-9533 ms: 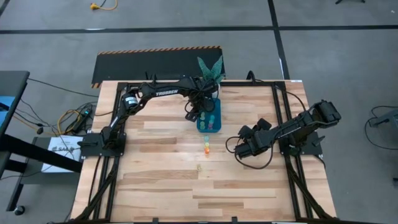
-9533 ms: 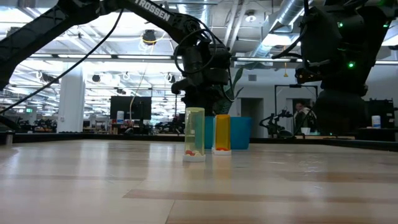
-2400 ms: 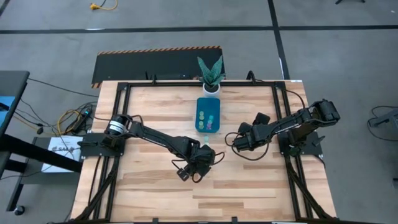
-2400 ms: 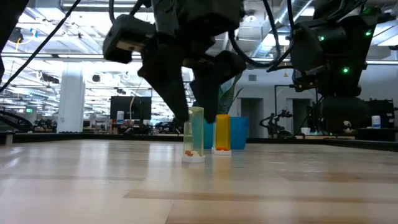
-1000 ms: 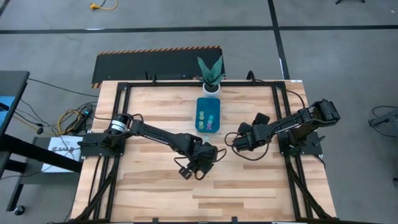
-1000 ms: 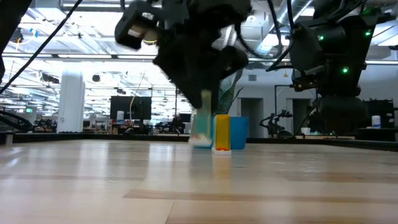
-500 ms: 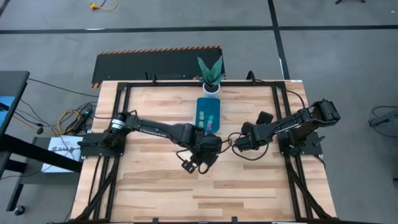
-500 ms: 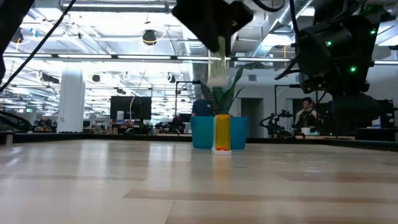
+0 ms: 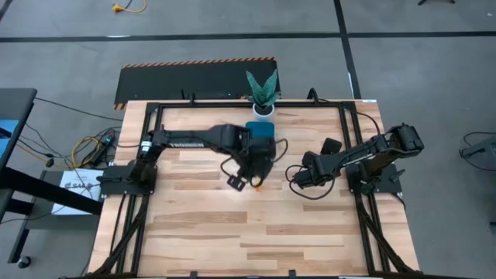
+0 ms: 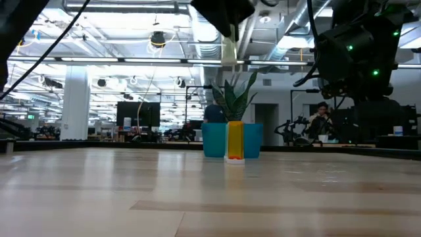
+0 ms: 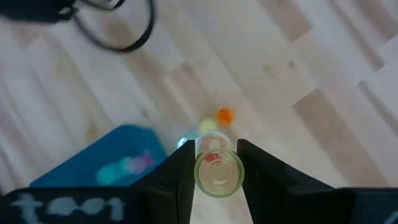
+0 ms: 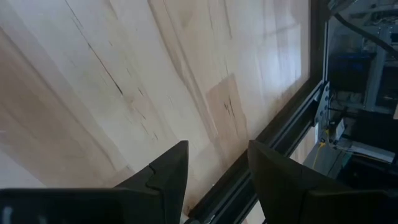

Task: Pick and place pill bottles into a basket
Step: Put the yellow pill bottle into the blue bin

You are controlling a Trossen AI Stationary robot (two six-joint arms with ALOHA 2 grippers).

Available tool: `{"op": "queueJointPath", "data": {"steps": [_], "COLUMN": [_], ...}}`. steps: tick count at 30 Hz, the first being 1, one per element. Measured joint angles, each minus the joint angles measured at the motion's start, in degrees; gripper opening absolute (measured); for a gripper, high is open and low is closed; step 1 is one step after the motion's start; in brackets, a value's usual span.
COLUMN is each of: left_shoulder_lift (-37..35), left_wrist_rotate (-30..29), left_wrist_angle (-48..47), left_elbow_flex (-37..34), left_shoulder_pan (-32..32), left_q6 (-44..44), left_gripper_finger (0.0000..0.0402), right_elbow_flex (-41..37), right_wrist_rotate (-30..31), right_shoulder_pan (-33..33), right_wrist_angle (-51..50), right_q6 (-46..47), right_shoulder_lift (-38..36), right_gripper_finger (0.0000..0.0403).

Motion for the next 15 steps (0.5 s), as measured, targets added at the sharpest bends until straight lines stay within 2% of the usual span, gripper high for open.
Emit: {"op": "queueJointPath", "data": {"steps": [9,15], "left_shoulder_lift": [0.0,0.0], "left_wrist_rotate": [0.5,2.2], "left_wrist_angle": [-3.2,-1.4], "left_elbow_flex": [0.7,0.7], "left_shoulder_pan": [9.7,16.9], "left_q6": [6.8,10.0], "left_gripper_finger": [0.0100,0.0100], "right_elbow_flex": [0.0,0.5], "right_wrist_rotate": [7.6,8.7], "right_shoulder_pan": [-1.8,-4.5], "right_wrist_angle": [0.7,5.9], "right_q6": [0.0,-2.8], "right_shoulder_lift": [0.0,0.0], "right_gripper_finger": [0.0159,0.0159]}}
